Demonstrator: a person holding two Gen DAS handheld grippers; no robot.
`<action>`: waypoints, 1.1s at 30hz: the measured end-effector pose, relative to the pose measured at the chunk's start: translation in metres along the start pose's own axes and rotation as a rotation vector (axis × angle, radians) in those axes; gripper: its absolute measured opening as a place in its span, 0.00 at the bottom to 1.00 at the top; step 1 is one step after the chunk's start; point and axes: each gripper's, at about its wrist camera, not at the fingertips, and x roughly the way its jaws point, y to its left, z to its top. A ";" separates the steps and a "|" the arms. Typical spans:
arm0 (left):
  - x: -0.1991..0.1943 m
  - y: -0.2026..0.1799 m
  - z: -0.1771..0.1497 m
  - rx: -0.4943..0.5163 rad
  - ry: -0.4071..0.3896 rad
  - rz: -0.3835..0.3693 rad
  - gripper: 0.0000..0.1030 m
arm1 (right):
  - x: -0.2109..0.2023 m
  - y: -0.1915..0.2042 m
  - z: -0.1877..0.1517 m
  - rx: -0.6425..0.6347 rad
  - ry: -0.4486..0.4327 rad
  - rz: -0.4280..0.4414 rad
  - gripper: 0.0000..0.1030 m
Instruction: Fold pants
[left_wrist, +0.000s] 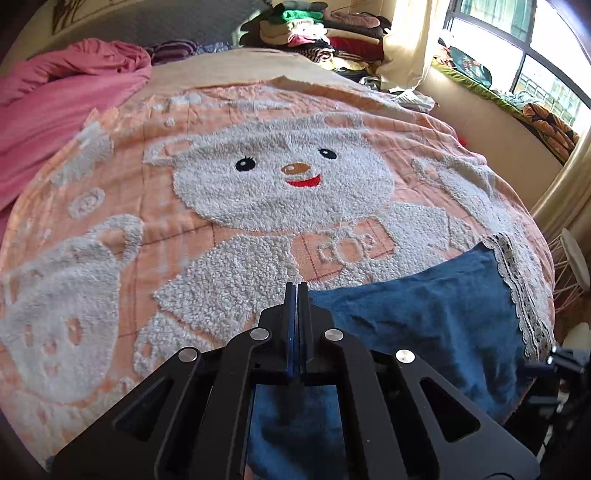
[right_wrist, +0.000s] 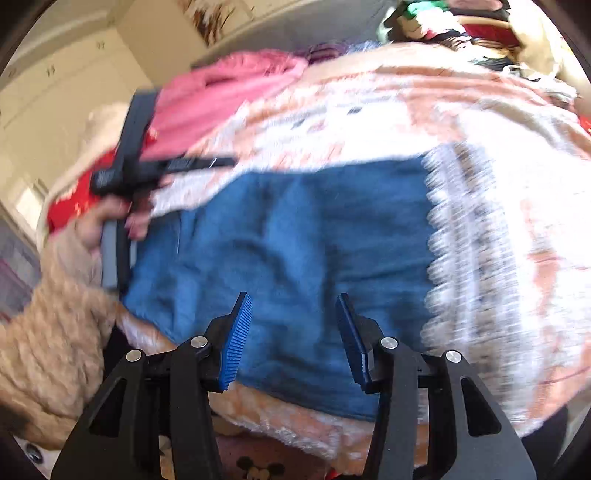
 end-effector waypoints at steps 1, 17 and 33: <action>-0.007 -0.003 -0.002 0.003 -0.011 -0.008 0.00 | -0.010 -0.008 0.006 0.012 -0.029 -0.022 0.45; 0.004 -0.059 -0.093 0.060 0.110 -0.052 0.09 | 0.033 -0.154 0.094 0.258 0.067 0.014 0.46; 0.000 -0.055 -0.096 0.005 0.112 -0.075 0.10 | -0.008 -0.104 0.099 -0.014 -0.058 -0.031 0.15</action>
